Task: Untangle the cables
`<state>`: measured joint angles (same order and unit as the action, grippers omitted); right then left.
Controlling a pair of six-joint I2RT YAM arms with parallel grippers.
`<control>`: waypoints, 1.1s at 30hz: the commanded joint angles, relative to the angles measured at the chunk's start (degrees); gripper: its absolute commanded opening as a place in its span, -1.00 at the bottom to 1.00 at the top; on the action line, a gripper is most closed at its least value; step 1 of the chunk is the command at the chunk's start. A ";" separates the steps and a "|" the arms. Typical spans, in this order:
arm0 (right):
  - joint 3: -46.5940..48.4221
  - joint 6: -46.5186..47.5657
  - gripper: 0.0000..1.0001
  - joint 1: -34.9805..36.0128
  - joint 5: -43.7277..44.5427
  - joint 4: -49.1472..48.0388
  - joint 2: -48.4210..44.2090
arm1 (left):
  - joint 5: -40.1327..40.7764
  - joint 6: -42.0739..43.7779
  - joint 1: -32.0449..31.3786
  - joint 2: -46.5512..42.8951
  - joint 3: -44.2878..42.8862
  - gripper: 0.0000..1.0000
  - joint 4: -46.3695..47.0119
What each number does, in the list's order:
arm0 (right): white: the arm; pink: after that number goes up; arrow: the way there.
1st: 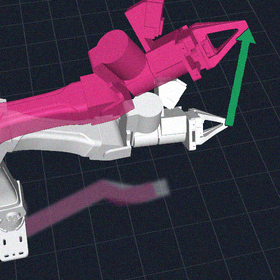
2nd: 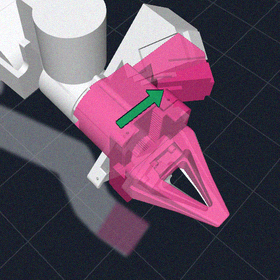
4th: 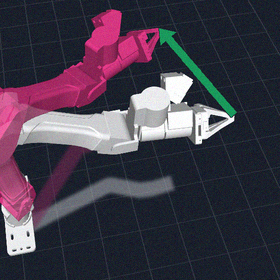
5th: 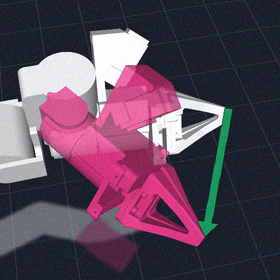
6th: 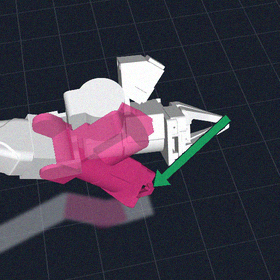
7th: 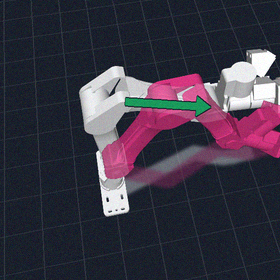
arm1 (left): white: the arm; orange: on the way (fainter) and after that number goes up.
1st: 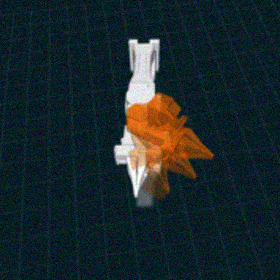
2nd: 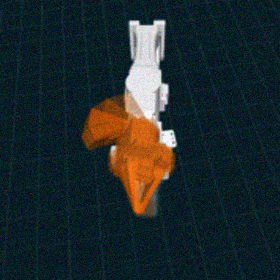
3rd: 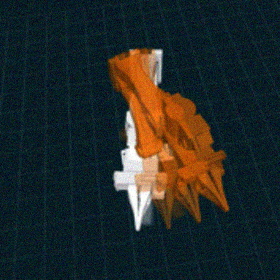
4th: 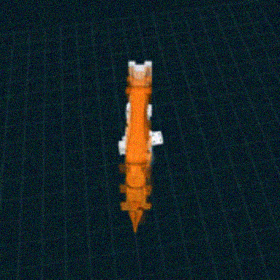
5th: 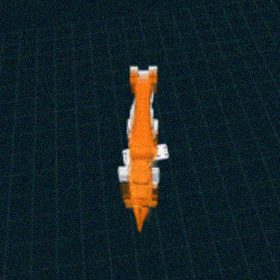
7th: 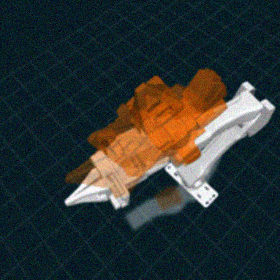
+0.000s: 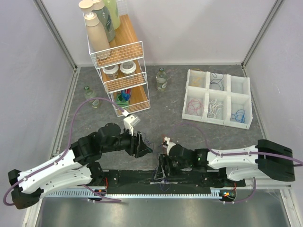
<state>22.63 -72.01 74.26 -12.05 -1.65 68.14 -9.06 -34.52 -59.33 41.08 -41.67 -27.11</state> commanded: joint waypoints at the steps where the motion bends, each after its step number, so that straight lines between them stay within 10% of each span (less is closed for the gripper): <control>1: 6.45 -1.39 0.39 3.17 4.58 1.45 5.15 | 3.87 2.79 -0.17 -2.23 -2.71 0.32 -3.56; 15: 16.21 3.37 -0.20 7.74 15.65 16.15 11.84 | 4.58 3.58 -0.17 -3.29 -2.01 0.32 -3.91; 21: 17.62 4.77 -0.96 7.92 17.49 17.81 11.32 | 5.45 4.11 -0.17 -3.64 -2.28 0.32 -4.53; 33: 23.95 13.64 -0.86 8.09 23.75 39.17 6.39 | 4.84 4.02 -0.08 -2.94 -0.69 0.31 -1.81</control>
<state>44.21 -62.96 82.13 7.35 28.42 74.91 -4.56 -32.49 -59.33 37.78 -42.46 -31.59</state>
